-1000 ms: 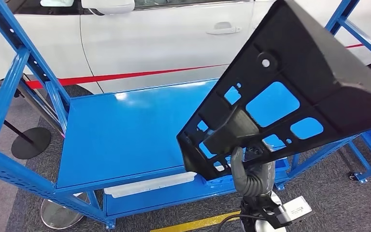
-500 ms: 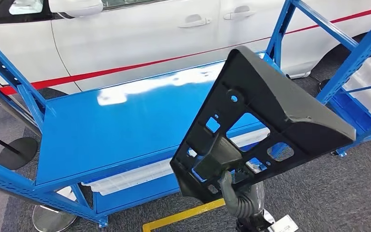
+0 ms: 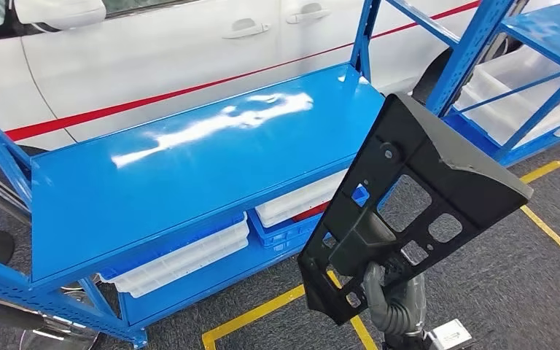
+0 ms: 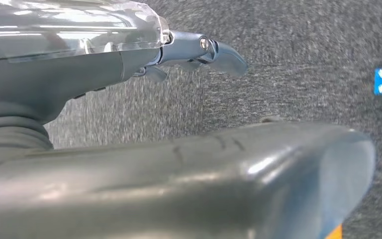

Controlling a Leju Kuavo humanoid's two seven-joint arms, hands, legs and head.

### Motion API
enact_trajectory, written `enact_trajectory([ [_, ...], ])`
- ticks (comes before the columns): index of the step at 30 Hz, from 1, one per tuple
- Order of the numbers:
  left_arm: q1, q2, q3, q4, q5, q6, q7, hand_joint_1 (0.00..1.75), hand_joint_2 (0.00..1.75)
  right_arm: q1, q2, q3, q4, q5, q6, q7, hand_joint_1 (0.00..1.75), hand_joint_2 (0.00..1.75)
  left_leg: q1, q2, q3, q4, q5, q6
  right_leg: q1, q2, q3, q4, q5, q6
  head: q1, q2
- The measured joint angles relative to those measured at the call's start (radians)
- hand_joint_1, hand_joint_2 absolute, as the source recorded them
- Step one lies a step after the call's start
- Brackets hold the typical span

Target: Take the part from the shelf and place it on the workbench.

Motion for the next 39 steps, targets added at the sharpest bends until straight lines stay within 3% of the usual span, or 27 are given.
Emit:
enact_trajectory([
  [1, 0.000, 0.000, 0.000, 0.000, -0.002, 0.001, -0.004, 0.00, 0.00, 0.012, 0.001, -0.016, 0.000, -0.005, -0.002, 0.000, 1.75, 1.75, 0.000, 0.014, -0.009, 0.002, 0.005, -0.002, -0.004, -0.007, 0.003, 0.027, 0.001, 0.004, 0.000, 0.000],
  [2, 0.000, 0.001, 0.000, 0.000, -0.004, 0.002, -0.008, 0.00, 0.00, 0.023, 0.001, -0.032, -0.001, -0.011, -0.009, 0.000, 1.75, 1.75, 0.001, 0.028, -0.018, 0.005, 0.009, -0.004, -0.008, -0.013, 0.025, 0.018, 0.019, 0.007, 0.000, 0.000],
  [4, -0.002, 0.003, 0.000, 0.000, -0.003, 0.004, -0.016, 0.00, 0.00, 0.042, 0.001, -0.050, -0.004, -0.021, -0.025, 0.000, 1.75, 1.75, 0.001, 0.053, -0.031, 0.015, 0.013, -0.011, -0.015, -0.046, 0.117, -0.098, 0.060, 0.012, 0.000, 0.000],
  [5, -0.003, 0.004, 0.001, 0.000, -0.001, 0.006, -0.019, 0.00, 0.00, 0.049, 0.001, -0.056, -0.007, -0.025, -0.032, 0.000, 1.75, 1.75, 0.000, 0.064, -0.036, 0.021, 0.014, -0.016, -0.012, -0.067, 0.165, -0.167, 0.066, 0.010, 0.000, 0.000],
  [7, -0.005, 0.007, 0.002, -0.001, 0.003, 0.008, -0.022, 0.00, 0.00, 0.059, 0.001, -0.062, -0.011, -0.026, -0.037, 0.000, 1.75, 1.75, -0.003, 0.085, -0.039, 0.029, 0.015, -0.028, -0.004, -0.089, 0.210, -0.246, 0.057, -0.004, -0.001, 0.000],
  [9, -0.009, 0.008, 0.002, -0.001, 0.006, 0.009, -0.026, 0.00, 0.00, 0.071, 0.000, -0.067, -0.014, -0.030, -0.040, 0.000, 1.75, 1.75, -0.003, 0.104, -0.039, 0.032, 0.016, -0.042, -0.001, -0.069, 0.202, -0.254, 0.058, -0.027, -0.003, 0.000],
  [10, -0.011, 0.010, 0.003, -0.001, 0.010, 0.010, -0.029, 0.00, 0.00, 0.077, 0.000, -0.070, -0.014, -0.037, -0.044, -0.001, 1.75, 1.75, -0.001, 0.094, -0.042, 0.038, 0.008, -0.049, -0.001, -0.058, 0.197, -0.255, 0.062, -0.038, -0.003, 0.000],
  [11, -0.011, 0.011, 0.005, -0.001, 0.016, 0.011, -0.033, 0.00, 0.00, 0.082, -0.001, -0.072, -0.014, -0.048, -0.049, -0.001, 1.75, 1.75, 0.002, 0.069, -0.050, 0.059, -0.011, -0.054, -0.002, -0.048, 0.193, -0.256, 0.067, -0.048, -0.003, 0.000],
  [13, -0.009, 0.014, 0.013, -0.001, 0.030, 0.016, -0.039, 0.00, 0.00, 0.091, -0.009, -0.078, -0.014, -0.082, -0.060, -0.001, 1.75, 1.75, 0.005, 0.003, -0.091, 0.164, -0.087, -0.058, 0.001, -0.027, 0.180, -0.257, 0.079, -0.063, -0.003, 0.000],
  [14, -0.008, 0.014, 0.018, -0.001, 0.038, 0.020, -0.041, 0.00, 0.00, 0.096, -0.016, -0.082, -0.013, -0.100, -0.066, 0.000, 1.75, 1.75, 0.005, -0.017, -0.118, 0.236, -0.126, -0.056, 0.004, -0.015, 0.174, -0.256, 0.084, -0.068, -0.003, 0.000],
  [15, -0.006, 0.016, 0.024, -0.001, 0.045, 0.024, -0.041, 0.00, 0.00, 0.104, -0.023, -0.086, -0.012, -0.117, -0.070, 0.000, 1.75, 1.75, 0.004, -0.024, -0.140, 0.297, -0.151, -0.053, 0.009, -0.001, 0.169, -0.255, 0.088, -0.071, -0.003, 0.000],
  [16, -0.006, 0.017, 0.029, -0.001, 0.053, 0.029, -0.042, 0.00, 0.00, 0.114, -0.031, -0.092, -0.010, -0.132, -0.074, 0.000, 1.75, 1.75, 0.002, -0.027, -0.149, 0.327, -0.155, -0.049, 0.013, 0.013, 0.165, -0.255, 0.092, -0.073, -0.003, 0.000],
  [17, -0.006, 0.019, 0.035, -0.001, 0.060, 0.033, -0.042, 0.00, 0.00, 0.123, -0.037, -0.097, -0.009, -0.142, -0.076, 0.000, 1.75, 1.75, 0.000, -0.028, -0.139, 0.318, -0.138, -0.042, 0.018, 0.027, 0.162, -0.254, 0.095, -0.074, -0.003, 0.000],
  [18, -0.006, 0.021, 0.041, -0.001, 0.067, 0.037, -0.041, 0.00, 0.00, 0.131, -0.041, -0.102, -0.008, -0.149, -0.075, 0.000, 1.75, 1.75, -0.004, -0.035, -0.113, 0.271, -0.105, -0.032, 0.022, 0.041, 0.161, -0.253, 0.097, -0.075, -0.003, 0.000],
  [20, -0.006, 0.028, 0.053, -0.001, 0.079, 0.046, -0.034, 0.00, 0.00, 0.138, -0.045, -0.109, -0.006, -0.158, -0.070, 0.000, 1.75, 1.75, -0.012, -0.077, -0.037, 0.128, -0.041, -0.004, 0.027, 0.070, 0.160, -0.252, 0.101, -0.074, -0.003, 0.000],
  [22, -0.007, 0.036, 0.066, -0.003, 0.089, 0.052, -0.027, 0.00, 0.00, 0.139, -0.050, -0.110, -0.002, -0.165, -0.063, 0.000, 1.75, 1.75, -0.016, -0.109, 0.010, 0.039, -0.019, 0.010, 0.024, 0.096, 0.156, -0.251, 0.108, -0.067, -0.002, 0.000],
  [24, -0.011, 0.039, 0.076, -0.003, 0.095, 0.055, -0.023, 0.00, 0.00, 0.143, -0.054, -0.110, 0.003, -0.169, -0.056, 0.000, 1.75, 1.75, -0.019, -0.096, 0.018, 0.017, -0.016, 0.008, 0.018, 0.121, 0.149, -0.251, 0.116, -0.054, -0.003, 0.000],
  [25, -0.014, 0.039, 0.079, -0.003, 0.098, 0.056, -0.020, 0.00, 0.00, 0.146, -0.055, -0.110, 0.005, -0.171, -0.051, 0.000, 1.75, 1.75, -0.018, -0.083, 0.020, 0.007, -0.011, 0.008, 0.017, 0.115, 0.144, -0.248, 0.115, -0.049, -0.003, 0.000],
  [27, -0.017, 0.039, 0.087, -0.003, 0.109, 0.064, -0.013, 0.00, 0.00, 0.147, -0.060, -0.112, 0.010, -0.181, -0.035, -0.001, 1.75, 1.75, -0.013, -0.055, 0.024, -0.014, 0.000, 0.011, 0.019, 0.063, 0.118, -0.200, 0.081, -0.038, -0.002, 0.000],
  [29, -0.014, 0.040, 0.099, -0.003, 0.121, 0.078, -0.004, 0.00, 0.00, 0.142, -0.069, -0.113, 0.021, -0.194, -0.017, 0.000, 1.75, 1.75, -0.011, -0.025, 0.020, -0.018, 0.004, 0.012, 0.012, 0.008, 0.060, -0.080, 0.014, -0.025, -0.002, 0.000],
  [30, -0.012, 0.040, 0.105, -0.003, 0.126, 0.086, 0.000, 0.00, 0.00, 0.141, -0.074, -0.113, 0.028, -0.200, -0.011, 0.000, 1.75, 1.75, -0.011, -0.009, 0.017, -0.016, 0.004, 0.011, 0.005, -0.002, 0.031, -0.018, -0.011, -0.017, -0.002, 0.000],
  [31, -0.011, 0.040, 0.110, -0.003, 0.131, 0.093, 0.003, 0.00, 0.00, 0.141, -0.078, -0.113, 0.035, -0.204, -0.007, 0.000, 1.75, 1.75, -0.009, 0.006, 0.015, -0.013, 0.003, 0.010, -0.003, -0.006, 0.015, 0.019, -0.018, -0.009, -0.002, 0.000],
  [32, -0.011, 0.040, 0.115, -0.003, 0.136, 0.100, 0.006, 0.00, 0.00, 0.141, -0.084, -0.113, 0.042, -0.206, -0.005, 0.000, 1.75, 1.75, -0.007, 0.021, 0.012, -0.010, 0.000, 0.006, -0.010, -0.010, 0.019, 0.017, -0.006, -0.001, -0.002, 0.000],
  [33, -0.011, 0.039, 0.121, -0.003, 0.140, 0.108, 0.010, 0.00, 0.00, 0.141, -0.091, -0.112, 0.047, -0.208, -0.006, 0.000, 1.75, 1.75, -0.004, 0.034, 0.011, -0.005, -0.003, 0.001, -0.016, -0.018, 0.045, -0.026, 0.021, 0.006, -0.002, 0.000],
  [35, -0.012, 0.038, 0.130, -0.004, 0.147, 0.124, 0.018, 0.00, 0.00, 0.141, -0.103, -0.109, 0.054, -0.208, -0.016, 0.000, 1.75, 1.75, 0.000, 0.057, 0.011, 0.009, -0.014, -0.015, -0.023, -0.057, 0.122, -0.162, 0.073, 0.015, -0.002, 0.000],
  [37, -0.013, 0.039, 0.137, -0.005, 0.151, 0.138, 0.023, 0.00, 0.00, 0.140, -0.113, -0.105, 0.058, -0.208, -0.029, 0.000, 1.75, 1.75, -0.003, 0.075, 0.012, 0.022, -0.025, -0.032, -0.020, -0.083, 0.157, -0.229, 0.088, 0.003, -0.002, 0.000],
  [39, -0.016, 0.039, 0.144, -0.006, 0.154, 0.147, 0.026, 0.00, 0.00, 0.139, -0.120, -0.097, 0.060, -0.209, -0.044, 0.000, 1.75, 1.75, -0.004, 0.092, 0.017, 0.023, -0.029, -0.043, -0.016, -0.068, 0.150, -0.226, 0.087, -0.018, -0.003, 0.000],
])
